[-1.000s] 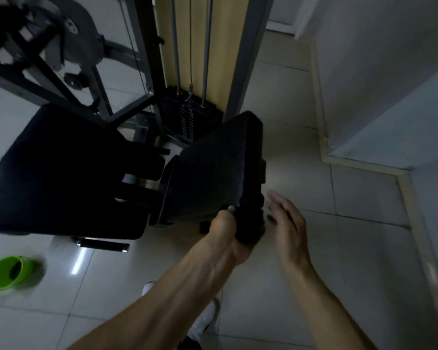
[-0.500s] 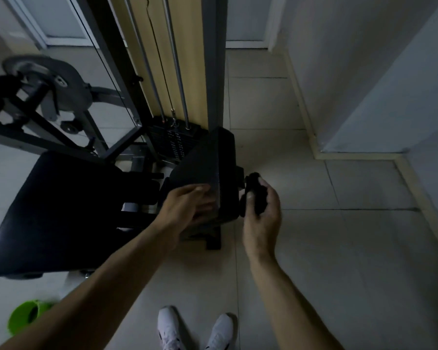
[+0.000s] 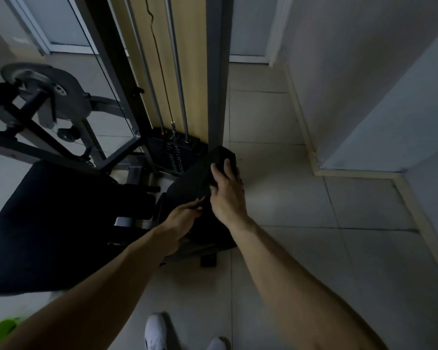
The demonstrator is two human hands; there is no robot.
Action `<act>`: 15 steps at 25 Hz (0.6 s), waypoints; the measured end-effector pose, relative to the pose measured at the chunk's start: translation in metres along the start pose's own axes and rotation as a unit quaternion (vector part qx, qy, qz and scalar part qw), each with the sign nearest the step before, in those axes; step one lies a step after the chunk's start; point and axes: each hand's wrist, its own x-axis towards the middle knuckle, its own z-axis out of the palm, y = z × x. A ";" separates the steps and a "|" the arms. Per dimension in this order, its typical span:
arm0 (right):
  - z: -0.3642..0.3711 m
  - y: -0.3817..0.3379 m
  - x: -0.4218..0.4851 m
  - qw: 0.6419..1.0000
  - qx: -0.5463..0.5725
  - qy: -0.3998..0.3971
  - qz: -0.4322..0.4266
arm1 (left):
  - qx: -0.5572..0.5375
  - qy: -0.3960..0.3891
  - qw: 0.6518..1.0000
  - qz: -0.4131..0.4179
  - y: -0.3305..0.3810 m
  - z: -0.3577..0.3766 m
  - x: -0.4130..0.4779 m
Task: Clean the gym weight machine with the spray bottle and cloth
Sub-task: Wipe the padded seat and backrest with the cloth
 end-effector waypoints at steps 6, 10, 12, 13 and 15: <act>0.002 -0.003 -0.054 0.999 0.013 0.037 -0.010 | 0.169 0.030 0.975 0.145 0.009 -0.032 0.040; 0.011 -0.012 -0.052 0.998 -0.038 0.037 0.026 | 0.209 -0.067 0.969 0.112 0.028 -0.041 0.082; 0.014 -0.018 -0.004 0.993 -0.096 0.046 0.041 | 0.192 -0.118 0.970 0.087 0.030 -0.042 0.092; 0.015 -0.021 0.027 0.991 -0.121 0.048 0.040 | 0.156 -0.139 0.975 0.077 0.026 -0.047 0.095; 0.012 -0.025 0.085 0.985 -0.165 0.046 0.035 | 0.077 -0.156 0.983 0.057 0.026 -0.058 0.094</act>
